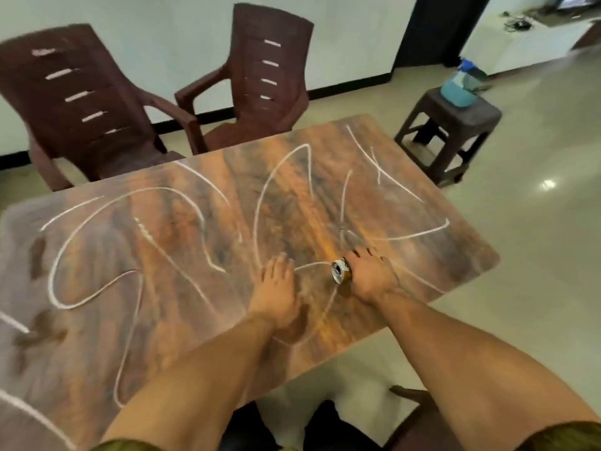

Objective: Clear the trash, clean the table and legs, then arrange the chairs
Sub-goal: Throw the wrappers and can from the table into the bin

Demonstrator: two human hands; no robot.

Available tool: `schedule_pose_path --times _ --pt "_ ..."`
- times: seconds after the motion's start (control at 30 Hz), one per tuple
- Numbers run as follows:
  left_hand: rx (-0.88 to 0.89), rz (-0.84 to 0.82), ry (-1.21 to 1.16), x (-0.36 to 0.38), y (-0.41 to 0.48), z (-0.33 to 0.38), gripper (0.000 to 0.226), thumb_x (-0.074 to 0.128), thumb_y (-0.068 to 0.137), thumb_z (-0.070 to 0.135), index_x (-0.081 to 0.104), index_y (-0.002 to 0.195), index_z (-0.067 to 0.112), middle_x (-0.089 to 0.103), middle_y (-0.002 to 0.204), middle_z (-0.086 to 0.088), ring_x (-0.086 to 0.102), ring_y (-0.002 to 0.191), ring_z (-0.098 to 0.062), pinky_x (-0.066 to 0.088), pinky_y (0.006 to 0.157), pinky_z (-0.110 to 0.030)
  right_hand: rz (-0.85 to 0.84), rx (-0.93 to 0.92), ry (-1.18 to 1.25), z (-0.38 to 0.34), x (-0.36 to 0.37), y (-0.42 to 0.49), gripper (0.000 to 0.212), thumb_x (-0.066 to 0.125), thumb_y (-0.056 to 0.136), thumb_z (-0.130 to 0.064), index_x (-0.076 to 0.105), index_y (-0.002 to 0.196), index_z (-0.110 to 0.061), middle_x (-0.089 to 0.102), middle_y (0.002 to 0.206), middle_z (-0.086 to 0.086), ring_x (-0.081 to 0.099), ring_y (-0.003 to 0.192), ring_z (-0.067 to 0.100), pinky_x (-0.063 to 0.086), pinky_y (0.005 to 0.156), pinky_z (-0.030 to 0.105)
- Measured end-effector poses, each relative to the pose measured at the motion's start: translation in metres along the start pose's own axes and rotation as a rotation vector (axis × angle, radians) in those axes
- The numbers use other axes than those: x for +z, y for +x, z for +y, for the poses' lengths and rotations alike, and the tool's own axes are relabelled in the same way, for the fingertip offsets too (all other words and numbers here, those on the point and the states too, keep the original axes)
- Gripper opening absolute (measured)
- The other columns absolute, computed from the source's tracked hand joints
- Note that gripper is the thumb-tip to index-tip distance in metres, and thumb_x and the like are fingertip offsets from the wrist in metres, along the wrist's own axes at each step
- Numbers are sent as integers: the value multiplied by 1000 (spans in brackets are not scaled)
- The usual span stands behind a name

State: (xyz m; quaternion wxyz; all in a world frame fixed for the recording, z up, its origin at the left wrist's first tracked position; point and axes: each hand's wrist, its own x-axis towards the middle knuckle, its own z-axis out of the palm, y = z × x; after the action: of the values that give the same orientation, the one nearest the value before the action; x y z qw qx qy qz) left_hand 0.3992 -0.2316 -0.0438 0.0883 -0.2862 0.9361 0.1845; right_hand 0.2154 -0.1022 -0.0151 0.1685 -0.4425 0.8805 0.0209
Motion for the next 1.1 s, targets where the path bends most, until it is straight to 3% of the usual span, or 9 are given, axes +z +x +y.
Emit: schedule_pose_path --times 0.17,0.3,0.47,0.7,0.87,0.97,1.1 --pt "165 -98 83 26 22 88 76 42 97 49 15 157 10 7 167 -13 3 154 -32 8 125 -49 -27 76 117 72 8 -30 44 58 87 -21 52 130 -26 46 138 1 39 132 25 38 106 42" --pt "155 -129 99 31 55 111 76 39 100 49 9 159 11 3 167 -12 0 154 -31 5 125 -49 -117 45 94 104 30 -44 41 58 88 -20 53 129 -25 47 140 1 41 130 24 37 108 39" --pt "114 -112 100 29 135 125 77 41 99 49 12 158 9 5 167 -14 3 154 -33 8 125 -50 -223 -61 144 130 43 -33 58 65 77 -22 51 132 -29 45 139 -4 42 129 21 36 108 35" --pt "178 -80 64 16 241 185 69 40 100 42 19 157 9 5 167 -16 4 153 -34 9 124 -51 -128 -43 172 199 16 14 62 62 80 -31 46 140 -31 47 140 -7 39 130 17 34 105 31" --pt "62 -125 81 14 302 214 76 42 101 45 10 158 7 -6 167 -17 -6 154 -34 4 124 -53 -61 -29 174 261 -2 55 61 61 81 -36 45 140 -32 47 142 -8 40 131 17 35 108 34" --pt "-156 -237 -11 20 335 233 95 54 96 50 -1 158 4 -19 165 -17 -15 153 -35 0 123 -56 -33 -59 199 309 -11 92 61 62 77 -32 48 137 -32 48 137 -8 43 129 18 39 107 37" --pt "-338 -351 -3 30 354 246 102 60 95 41 -10 156 -1 -30 160 -19 -23 150 -36 1 121 -61 -4 -138 203 358 -26 146 67 64 73 -27 49 138 -33 49 136 -8 40 131 20 39 107 36"
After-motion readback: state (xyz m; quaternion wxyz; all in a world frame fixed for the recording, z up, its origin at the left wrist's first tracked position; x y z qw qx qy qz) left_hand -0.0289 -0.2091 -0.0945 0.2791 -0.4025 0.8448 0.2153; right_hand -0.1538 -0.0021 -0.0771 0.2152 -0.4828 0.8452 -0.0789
